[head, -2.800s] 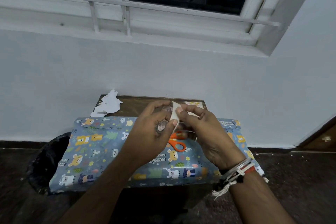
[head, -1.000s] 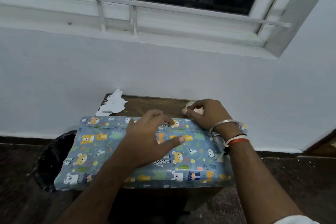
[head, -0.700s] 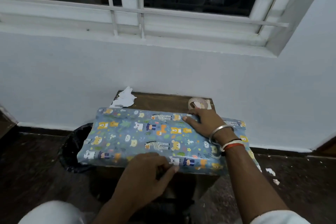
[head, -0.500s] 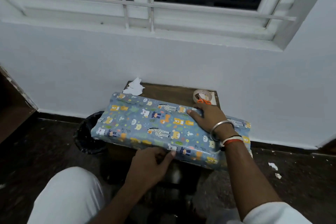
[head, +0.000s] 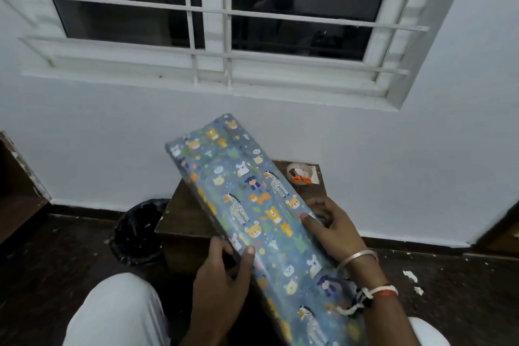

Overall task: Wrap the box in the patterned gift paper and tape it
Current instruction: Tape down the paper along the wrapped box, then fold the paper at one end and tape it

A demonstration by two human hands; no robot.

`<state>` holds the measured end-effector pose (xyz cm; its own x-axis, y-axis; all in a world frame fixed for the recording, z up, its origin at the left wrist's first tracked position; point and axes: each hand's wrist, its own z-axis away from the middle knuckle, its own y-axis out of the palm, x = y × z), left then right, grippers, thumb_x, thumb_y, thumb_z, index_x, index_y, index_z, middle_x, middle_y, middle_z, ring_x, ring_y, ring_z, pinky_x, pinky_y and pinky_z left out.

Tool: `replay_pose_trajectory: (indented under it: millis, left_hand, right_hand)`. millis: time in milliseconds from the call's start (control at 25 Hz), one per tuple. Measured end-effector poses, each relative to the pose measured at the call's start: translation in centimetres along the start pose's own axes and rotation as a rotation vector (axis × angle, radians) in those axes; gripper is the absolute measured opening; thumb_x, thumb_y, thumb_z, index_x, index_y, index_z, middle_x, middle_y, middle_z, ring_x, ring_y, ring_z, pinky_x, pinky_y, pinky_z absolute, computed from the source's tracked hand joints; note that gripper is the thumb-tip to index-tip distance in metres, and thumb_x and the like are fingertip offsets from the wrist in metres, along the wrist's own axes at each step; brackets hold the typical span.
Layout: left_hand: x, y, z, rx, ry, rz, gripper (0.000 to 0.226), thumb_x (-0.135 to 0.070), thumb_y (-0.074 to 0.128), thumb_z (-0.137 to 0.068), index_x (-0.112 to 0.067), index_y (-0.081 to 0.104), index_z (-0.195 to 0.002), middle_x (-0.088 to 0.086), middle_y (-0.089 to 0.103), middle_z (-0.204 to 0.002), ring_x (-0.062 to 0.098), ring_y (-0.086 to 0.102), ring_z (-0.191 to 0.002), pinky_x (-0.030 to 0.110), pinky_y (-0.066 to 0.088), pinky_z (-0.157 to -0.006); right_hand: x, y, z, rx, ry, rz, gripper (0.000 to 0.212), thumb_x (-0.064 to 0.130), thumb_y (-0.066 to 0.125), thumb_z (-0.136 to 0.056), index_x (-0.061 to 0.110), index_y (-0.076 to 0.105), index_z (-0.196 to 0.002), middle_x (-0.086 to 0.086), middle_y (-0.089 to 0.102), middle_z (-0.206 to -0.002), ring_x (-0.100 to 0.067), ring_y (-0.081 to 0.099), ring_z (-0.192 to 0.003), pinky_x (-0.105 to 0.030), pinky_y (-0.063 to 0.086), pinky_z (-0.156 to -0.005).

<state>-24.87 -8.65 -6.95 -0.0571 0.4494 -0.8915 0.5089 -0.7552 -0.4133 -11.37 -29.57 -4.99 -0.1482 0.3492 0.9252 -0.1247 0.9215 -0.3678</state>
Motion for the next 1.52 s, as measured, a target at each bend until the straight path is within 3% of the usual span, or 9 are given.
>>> replay_pose_trajectory:
  millis: [200, 400, 560, 800, 960, 1040, 1120, 1280, 1520]
  left_hand:
    - [1.2, -1.4, -7.4, 0.09, -0.022, 0.102, 0.055, -0.072, 0.063, -0.08, -0.023, 0.048, -0.098, -0.014, 0.068, -0.079, 0.001, 0.062, -0.061, 0.025, 0.053, -0.073]
    - [5.1, -0.2, -12.2, 0.177, -0.144, 0.191, 0.034, -0.052, 0.075, -0.086, -0.034, 0.061, -0.111, -0.013, 0.076, -0.109, 0.005, 0.072, -0.105, 0.047, 0.055, -0.099]
    - [7.0, 1.0, -13.9, 0.223, -0.211, 0.168, 0.049, -0.073, 0.063, -0.074, -0.049, 0.06, -0.116, -0.017, 0.073, -0.118, 0.008, 0.07, -0.11, 0.05, 0.053, -0.102]
    - [5.0, 1.0, -11.8, 0.256, 0.006, 0.032, 0.052, -0.051, 0.067, -0.093, -0.048, 0.045, -0.14, -0.03, 0.059, -0.126, -0.008, 0.058, -0.114, 0.022, 0.047, -0.097]
    - [4.9, 0.7, -10.7, 0.313, 0.146, -0.18, 0.058, -0.075, 0.055, -0.085, -0.05, 0.054, -0.137, -0.005, 0.033, -0.162, 0.009, 0.036, -0.147, 0.039, 0.038, -0.117]
    - [4.9, 0.0, -10.1, 0.361, 0.165, -0.207, 0.059, -0.074, 0.064, -0.081, -0.051, 0.058, -0.135, -0.009, 0.012, -0.169, 0.003, 0.024, -0.149, 0.032, 0.032, -0.117]
    - [5.0, -0.3, -9.4, 0.382, 0.259, -0.255, 0.062, -0.075, 0.065, -0.077, -0.053, 0.058, -0.134, -0.009, 0.017, -0.169, 0.008, 0.023, -0.152, 0.036, 0.033, -0.118]
    - [4.8, -0.2, -8.9, 0.343, 0.274, -0.239, 0.059, -0.062, 0.075, -0.079, -0.047, 0.059, -0.134, -0.003, 0.031, -0.164, 0.019, 0.031, -0.151, 0.047, 0.039, -0.116]
    - [4.6, 0.2, -9.0, 0.329, 0.281, -0.217, 0.065, -0.059, 0.086, -0.068, -0.04, 0.063, -0.126, -0.003, 0.037, -0.156, 0.017, 0.035, -0.146, 0.042, 0.041, -0.111]
  right_hand:
    - [-0.1, 2.3, -1.1, -0.087, 0.038, -0.153, 0.027, 0.014, 0.075, -0.087, 0.027, 0.071, -0.111, 0.005, 0.078, -0.109, -0.009, 0.072, -0.104, -0.037, 0.057, -0.095]
    - [-2.2, 5.2, -3.2, -0.124, 0.132, 0.029, 0.03, 0.042, 0.079, -0.084, 0.035, 0.069, -0.112, 0.017, 0.076, -0.101, -0.002, 0.072, -0.097, -0.042, 0.058, -0.094]
    - [-2.0, 6.4, -4.0, -0.113, 0.127, 0.255, 0.048, 0.058, 0.074, -0.08, 0.037, 0.06, -0.121, 0.014, 0.074, -0.103, -0.017, 0.069, -0.103, -0.042, 0.056, -0.094]
    - [-1.3, 6.5, -3.0, -0.072, 0.127, 0.255, 0.06, 0.06, 0.079, -0.077, 0.04, 0.055, -0.128, 0.015, 0.073, -0.115, -0.012, 0.071, -0.106, -0.04, 0.056, -0.096]
    - [-0.7, 7.0, -2.3, -0.064, 0.095, 0.328, 0.059, 0.07, 0.069, -0.075, 0.046, 0.05, -0.126, 0.013, 0.073, -0.116, -0.018, 0.07, -0.107, -0.042, 0.056, -0.094]
    - [-0.3, 6.5, -1.4, -0.011, 0.038, 0.324, 0.05, 0.061, 0.07, -0.084, 0.044, 0.054, -0.128, 0.016, 0.07, -0.121, -0.01, 0.068, -0.109, -0.032, 0.055, -0.095]
    - [-0.3, 5.6, -0.1, 0.034, -0.024, 0.315, 0.044, 0.048, 0.076, -0.088, 0.038, 0.062, -0.128, 0.019, 0.066, -0.124, 0.003, 0.063, -0.106, -0.02, 0.052, -0.095]
    - [-1.5, 5.3, 2.1, 0.032, -0.117, 0.312, 0.043, 0.036, 0.08, -0.087, 0.034, 0.066, -0.128, 0.017, 0.063, -0.13, -0.001, 0.061, -0.118, -0.036, 0.054, -0.102]
    - [-2.1, 5.7, 2.9, -0.015, -0.174, 0.361, 0.053, 0.032, 0.084, -0.083, 0.031, 0.064, -0.132, 0.01, 0.063, -0.129, -0.005, 0.058, -0.118, -0.032, 0.051, -0.102]
